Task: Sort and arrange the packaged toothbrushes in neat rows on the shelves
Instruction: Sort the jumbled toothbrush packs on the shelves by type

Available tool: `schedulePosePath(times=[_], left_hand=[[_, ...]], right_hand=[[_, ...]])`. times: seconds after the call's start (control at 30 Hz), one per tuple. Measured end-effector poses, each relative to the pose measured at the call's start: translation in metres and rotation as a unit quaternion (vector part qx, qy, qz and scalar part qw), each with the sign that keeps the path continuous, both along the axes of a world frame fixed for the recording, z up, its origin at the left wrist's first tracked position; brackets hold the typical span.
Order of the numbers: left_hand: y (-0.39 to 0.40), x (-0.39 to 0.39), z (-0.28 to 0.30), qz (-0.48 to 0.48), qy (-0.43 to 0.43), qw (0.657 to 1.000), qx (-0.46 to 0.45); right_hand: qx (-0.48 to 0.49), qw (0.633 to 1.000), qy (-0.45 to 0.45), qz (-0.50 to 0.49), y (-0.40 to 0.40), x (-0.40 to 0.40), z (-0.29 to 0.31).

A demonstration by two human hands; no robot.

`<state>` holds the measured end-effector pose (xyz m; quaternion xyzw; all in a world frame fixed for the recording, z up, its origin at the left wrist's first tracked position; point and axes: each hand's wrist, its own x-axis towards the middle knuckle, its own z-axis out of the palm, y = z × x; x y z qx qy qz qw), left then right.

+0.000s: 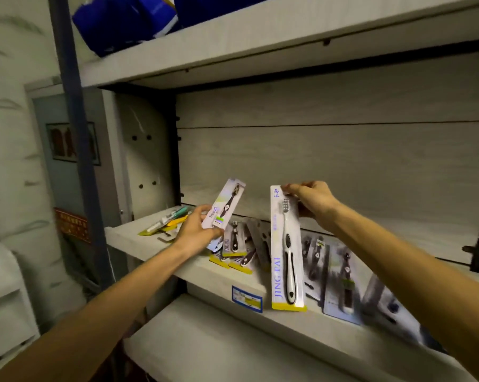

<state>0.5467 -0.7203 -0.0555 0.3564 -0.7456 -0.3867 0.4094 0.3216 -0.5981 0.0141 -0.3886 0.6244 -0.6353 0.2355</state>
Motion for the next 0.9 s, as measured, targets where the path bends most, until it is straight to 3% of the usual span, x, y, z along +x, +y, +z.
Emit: schedulePosePath(times=[0.27, 0.5, 0.7, 0.9], left_hand=[[-0.053, -0.02, -0.015, 0.004, 0.026, 0.999, 0.031], [-0.098, -0.021, -0.024, -0.065, 0.053, 0.992, 0.091], [-0.133, -0.005, -0.034, -0.107, 0.025, 0.993, 0.033], [-0.137, 0.0, -0.038, -0.142, 0.034, 0.989, 0.025]], right_hand=[[0.022, 1.0, 0.005, -0.018, -0.061, -0.004, -0.001], [0.048, 0.996, 0.003, -0.078, -0.112, -0.006, -0.022], [0.125, 0.969, 0.167, -0.135, -0.142, -0.009, -0.051], [0.133, 0.953, 0.248, -0.109, -0.135, 0.003, -0.063]])
